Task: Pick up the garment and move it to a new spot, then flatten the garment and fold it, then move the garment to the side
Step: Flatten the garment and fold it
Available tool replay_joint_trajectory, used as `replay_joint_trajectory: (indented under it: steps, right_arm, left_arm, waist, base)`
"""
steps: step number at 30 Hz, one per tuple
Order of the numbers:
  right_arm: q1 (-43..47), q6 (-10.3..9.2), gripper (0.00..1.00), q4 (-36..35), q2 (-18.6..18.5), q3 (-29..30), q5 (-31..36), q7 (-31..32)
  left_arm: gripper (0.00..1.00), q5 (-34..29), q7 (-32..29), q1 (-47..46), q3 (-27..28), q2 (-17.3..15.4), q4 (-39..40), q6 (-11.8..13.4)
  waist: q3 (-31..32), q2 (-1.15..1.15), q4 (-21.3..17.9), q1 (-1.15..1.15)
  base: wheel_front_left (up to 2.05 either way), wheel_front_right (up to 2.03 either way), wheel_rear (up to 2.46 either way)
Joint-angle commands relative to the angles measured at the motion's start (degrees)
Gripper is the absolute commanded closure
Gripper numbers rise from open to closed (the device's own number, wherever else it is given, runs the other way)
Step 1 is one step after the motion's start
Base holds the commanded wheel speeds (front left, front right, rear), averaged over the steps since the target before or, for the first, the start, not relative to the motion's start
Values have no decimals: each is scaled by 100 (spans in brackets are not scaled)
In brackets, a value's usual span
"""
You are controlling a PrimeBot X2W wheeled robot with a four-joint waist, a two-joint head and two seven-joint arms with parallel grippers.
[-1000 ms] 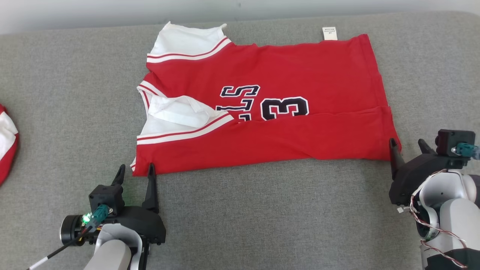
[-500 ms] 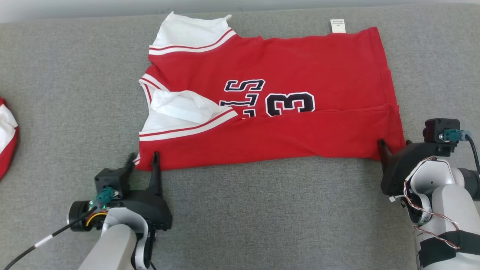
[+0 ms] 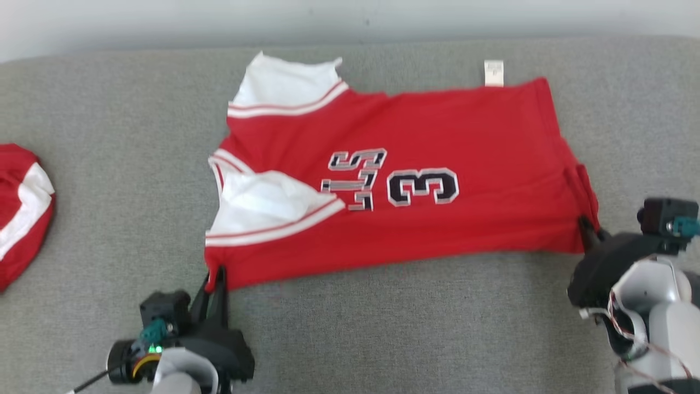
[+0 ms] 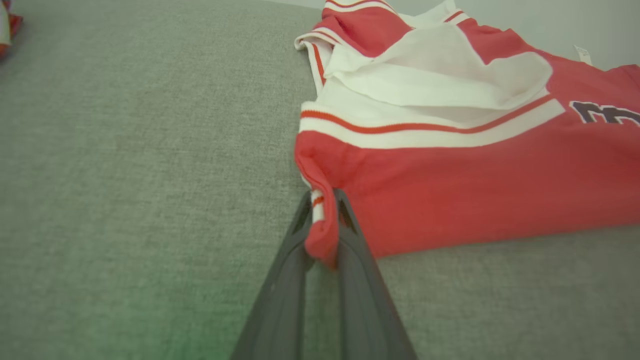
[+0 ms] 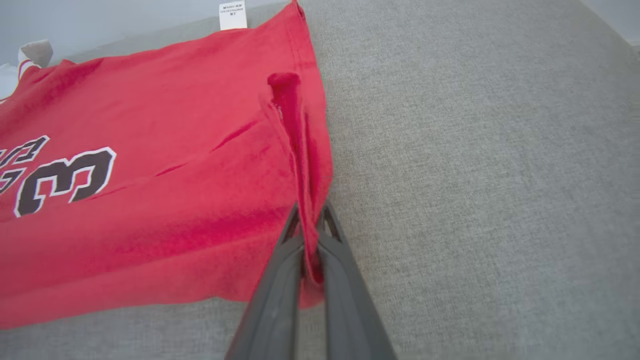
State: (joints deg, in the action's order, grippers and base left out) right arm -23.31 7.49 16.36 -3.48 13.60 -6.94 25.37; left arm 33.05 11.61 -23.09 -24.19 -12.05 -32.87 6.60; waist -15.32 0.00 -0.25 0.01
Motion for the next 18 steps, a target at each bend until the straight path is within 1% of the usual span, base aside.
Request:
replay_joint_trajectory:
  steps: [1,3,6,8,10,12,18]
  right_arm:
    - [264,-7,100,-188,-3,52,-61,68]
    - [675,-7,100,-563,18,131,-189,183]
    - [1116,-7,100,-902,38,202,-304,305]
    - [1393,-7,100,-1040,45,213,-504,311]
    - [1635,-8,100,-1113,46,191,-733,290]
    - [1838,-8,100,-1123,45,179,-891,227]
    - [2169,-11,100,-945,37,207,-934,119]
  left_arm:
    - [100,44,54,265,26,-73,81,77]
    - [100,28,104,520,3,-103,315,138]
    - [100,-11,141,789,-15,-158,556,222]
    - [100,-38,141,988,-25,-205,721,296]
    - [100,8,62,1210,-2,-250,893,398]
    - [100,96,-4,1431,39,-327,1054,434]
    - [100,255,-152,1971,118,-480,1395,572]
  waist:
    - [205,0,34,-1]
    - [342,0,54,-1]
    - [430,0,54,-1]
    - [474,0,45,-1]
    - [506,0,23,-1]
    - [527,0,-7,-1]
    - [558,0,-48,-1]
  base:
    - [0,0,0]
    - [0,0,0]
    - [0,0,0]
    - [0,0,0]
    - [0,0,0]
    - [0,0,0]
    - [0,0,0]
